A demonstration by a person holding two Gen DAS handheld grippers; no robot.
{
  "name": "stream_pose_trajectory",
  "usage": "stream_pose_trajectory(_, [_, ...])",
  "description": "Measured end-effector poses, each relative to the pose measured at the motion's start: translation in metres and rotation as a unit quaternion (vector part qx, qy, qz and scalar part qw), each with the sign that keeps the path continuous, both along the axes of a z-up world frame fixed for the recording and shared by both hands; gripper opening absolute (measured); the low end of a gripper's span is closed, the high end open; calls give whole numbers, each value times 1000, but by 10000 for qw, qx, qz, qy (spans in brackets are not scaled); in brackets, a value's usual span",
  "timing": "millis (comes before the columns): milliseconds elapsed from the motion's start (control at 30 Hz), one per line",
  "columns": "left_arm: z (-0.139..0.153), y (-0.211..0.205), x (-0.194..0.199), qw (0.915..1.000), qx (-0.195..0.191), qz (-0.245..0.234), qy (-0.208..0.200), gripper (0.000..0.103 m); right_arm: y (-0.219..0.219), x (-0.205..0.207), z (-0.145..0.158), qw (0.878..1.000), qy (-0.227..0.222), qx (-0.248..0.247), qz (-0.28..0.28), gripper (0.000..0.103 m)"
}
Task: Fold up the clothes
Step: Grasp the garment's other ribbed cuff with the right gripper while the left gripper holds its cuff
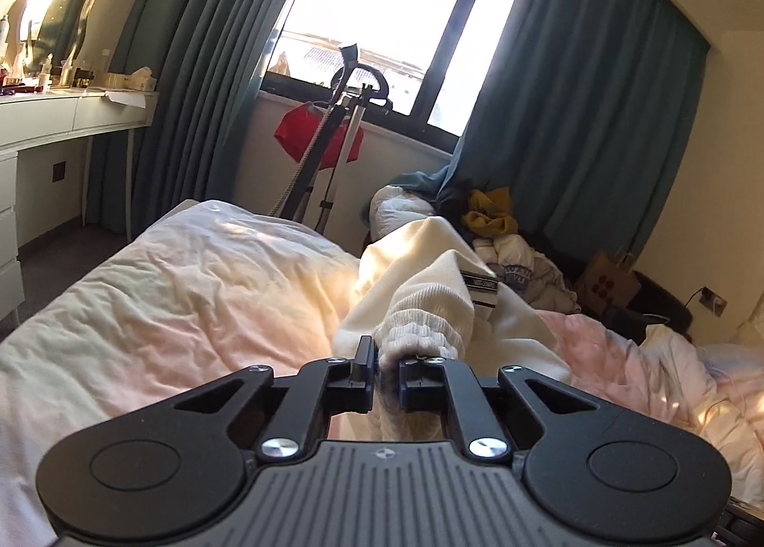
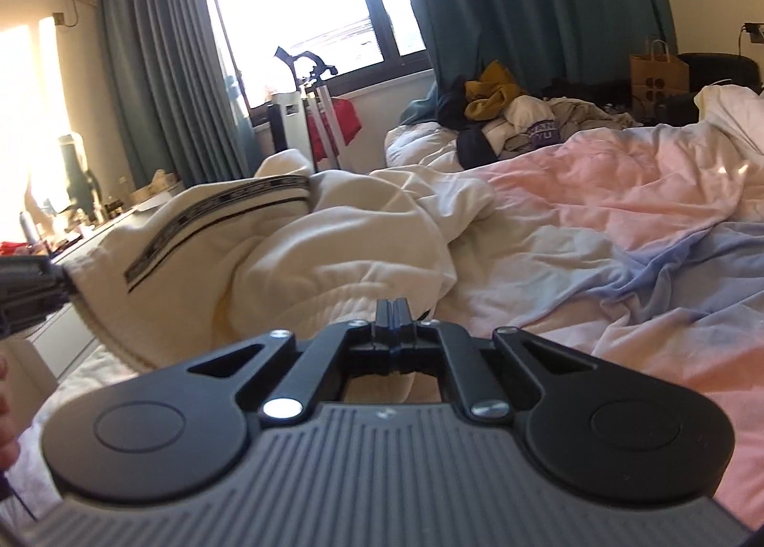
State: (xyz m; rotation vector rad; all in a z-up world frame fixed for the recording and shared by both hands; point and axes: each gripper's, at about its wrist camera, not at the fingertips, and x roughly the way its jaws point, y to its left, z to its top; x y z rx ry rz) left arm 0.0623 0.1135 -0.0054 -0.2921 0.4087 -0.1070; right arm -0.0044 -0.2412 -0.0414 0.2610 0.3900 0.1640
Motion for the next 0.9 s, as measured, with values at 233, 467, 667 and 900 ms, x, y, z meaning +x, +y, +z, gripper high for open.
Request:
stream_pose_trajectory(233, [-9,34,22,9984,377,74,417,10,-8,2,-6,9991,299,-32,-307,3])
stream_pose_trajectory(467, [-43,61,48,9944,563,6,898,12,-19,1,-15,9964,745,377,-128,5])
stream_pose_trajectory(667, [-61,72,55,9943,386,29,991,18,2,-3,-9,9976,575,183,347,8])
stream_pose_trajectory(900, [-71,74,60,9936,382,87,1059,23,42,20,-26,9910,865,-574,842,51])
